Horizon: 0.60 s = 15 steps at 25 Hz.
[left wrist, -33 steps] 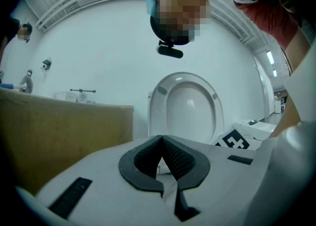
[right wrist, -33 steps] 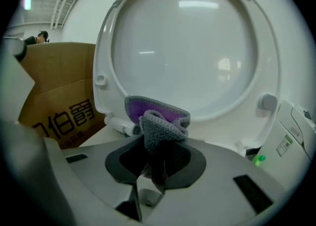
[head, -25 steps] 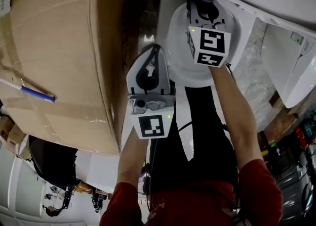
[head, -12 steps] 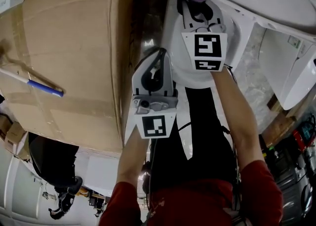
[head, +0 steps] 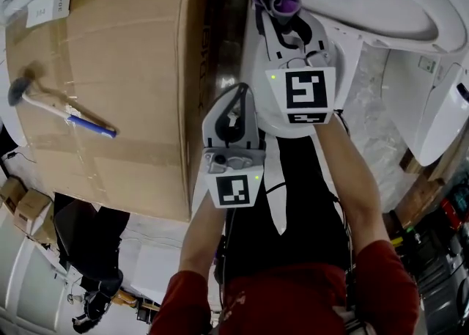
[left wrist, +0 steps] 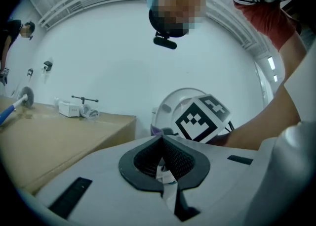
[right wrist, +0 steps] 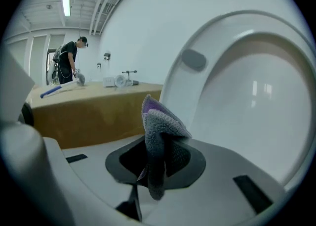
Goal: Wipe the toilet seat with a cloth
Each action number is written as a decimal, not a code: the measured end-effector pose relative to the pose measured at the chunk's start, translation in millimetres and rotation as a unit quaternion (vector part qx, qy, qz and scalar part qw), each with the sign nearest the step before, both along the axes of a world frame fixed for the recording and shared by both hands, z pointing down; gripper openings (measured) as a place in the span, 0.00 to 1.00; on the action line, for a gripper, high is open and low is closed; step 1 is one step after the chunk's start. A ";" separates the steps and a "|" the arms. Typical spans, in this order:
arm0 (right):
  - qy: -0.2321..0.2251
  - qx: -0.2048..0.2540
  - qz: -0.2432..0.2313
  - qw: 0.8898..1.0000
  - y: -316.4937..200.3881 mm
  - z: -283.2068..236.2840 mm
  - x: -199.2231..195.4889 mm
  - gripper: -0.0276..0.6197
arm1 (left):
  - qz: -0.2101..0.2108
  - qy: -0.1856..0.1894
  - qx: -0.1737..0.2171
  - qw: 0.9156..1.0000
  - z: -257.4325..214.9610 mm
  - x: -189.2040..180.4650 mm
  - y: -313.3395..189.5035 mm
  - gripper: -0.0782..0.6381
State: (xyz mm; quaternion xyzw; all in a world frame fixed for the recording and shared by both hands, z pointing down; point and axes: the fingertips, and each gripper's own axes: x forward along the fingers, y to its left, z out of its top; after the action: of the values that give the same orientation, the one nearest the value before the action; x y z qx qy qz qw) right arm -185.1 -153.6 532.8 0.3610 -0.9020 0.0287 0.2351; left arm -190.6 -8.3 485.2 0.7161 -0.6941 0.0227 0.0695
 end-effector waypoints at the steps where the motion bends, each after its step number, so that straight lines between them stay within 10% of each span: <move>1: -0.006 0.006 0.000 1.000 -1.2 -12.9 -1.0 0.14 | -0.001 0.001 0.002 1.000 -5.6 0.5 -0.4 0.13; 15: -0.056 0.118 -0.024 0.991 -11.6 -156.2 17.5 0.14 | 0.008 -0.031 0.009 0.999 -56.3 20.1 1.8 0.13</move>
State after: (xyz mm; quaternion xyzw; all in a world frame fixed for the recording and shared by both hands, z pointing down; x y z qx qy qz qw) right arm -167.5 -165.2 376.6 0.3618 -0.9194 -0.0636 0.1405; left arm -170.4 -6.5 428.9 0.7214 -0.6902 0.0394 0.0418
